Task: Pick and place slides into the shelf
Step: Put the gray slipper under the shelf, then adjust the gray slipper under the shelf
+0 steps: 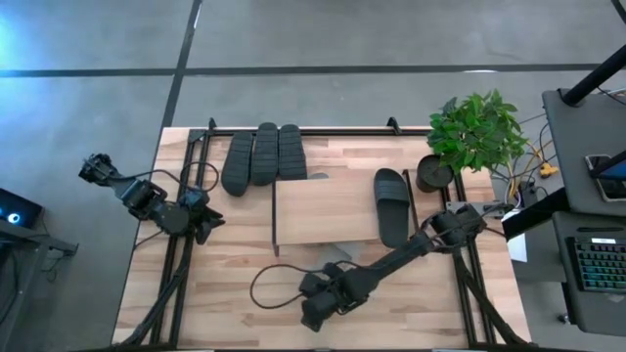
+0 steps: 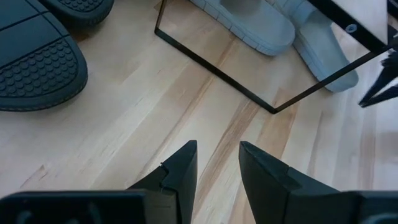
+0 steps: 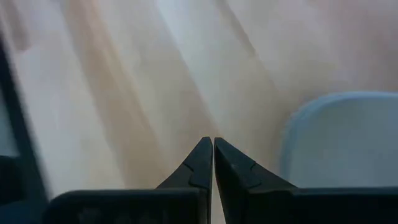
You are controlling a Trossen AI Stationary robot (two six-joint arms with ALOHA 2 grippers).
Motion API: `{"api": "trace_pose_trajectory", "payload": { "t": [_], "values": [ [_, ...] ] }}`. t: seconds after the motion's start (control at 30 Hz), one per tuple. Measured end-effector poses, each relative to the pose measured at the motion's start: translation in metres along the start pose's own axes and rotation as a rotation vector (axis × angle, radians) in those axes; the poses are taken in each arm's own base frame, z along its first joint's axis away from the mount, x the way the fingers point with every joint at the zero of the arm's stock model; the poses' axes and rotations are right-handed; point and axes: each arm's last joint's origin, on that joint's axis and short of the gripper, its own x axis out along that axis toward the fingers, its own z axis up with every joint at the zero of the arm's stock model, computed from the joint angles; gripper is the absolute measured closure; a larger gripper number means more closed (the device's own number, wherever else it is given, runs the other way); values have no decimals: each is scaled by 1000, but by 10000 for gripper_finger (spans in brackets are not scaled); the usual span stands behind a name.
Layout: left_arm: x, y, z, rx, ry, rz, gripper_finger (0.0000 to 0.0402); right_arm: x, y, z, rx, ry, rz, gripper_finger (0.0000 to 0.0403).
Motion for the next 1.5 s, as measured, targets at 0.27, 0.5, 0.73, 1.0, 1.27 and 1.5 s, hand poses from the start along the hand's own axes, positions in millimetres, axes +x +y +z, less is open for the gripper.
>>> {"api": "trace_pose_trajectory", "payload": {
  "t": [0.27, 0.5, 0.73, 1.0, 1.27, 1.5],
  "values": [
    [0, 0, 0, 2, 2, 4, 297, 13, -20, -11, 7, 34, -228, 394],
    [1, -1, 0, 5, 5, 8, 297, 3, -34, -22, 19, 23, -456, 394],
    [3, -2, 0, 13, 13, 22, 297, -7, -52, -30, 143, 87, -649, 394],
    [6, -4, -1, 28, 27, 48, 297, -11, -44, -33, 113, 102, -608, 394],
    [9, -6, -1, 39, 40, 70, 297, -37, -13, -16, 63, 68, -308, 394],
    [9, -6, -1, 31, 43, 70, 297, -104, -21, 20, 111, -36, -199, 394]
  ]
}}
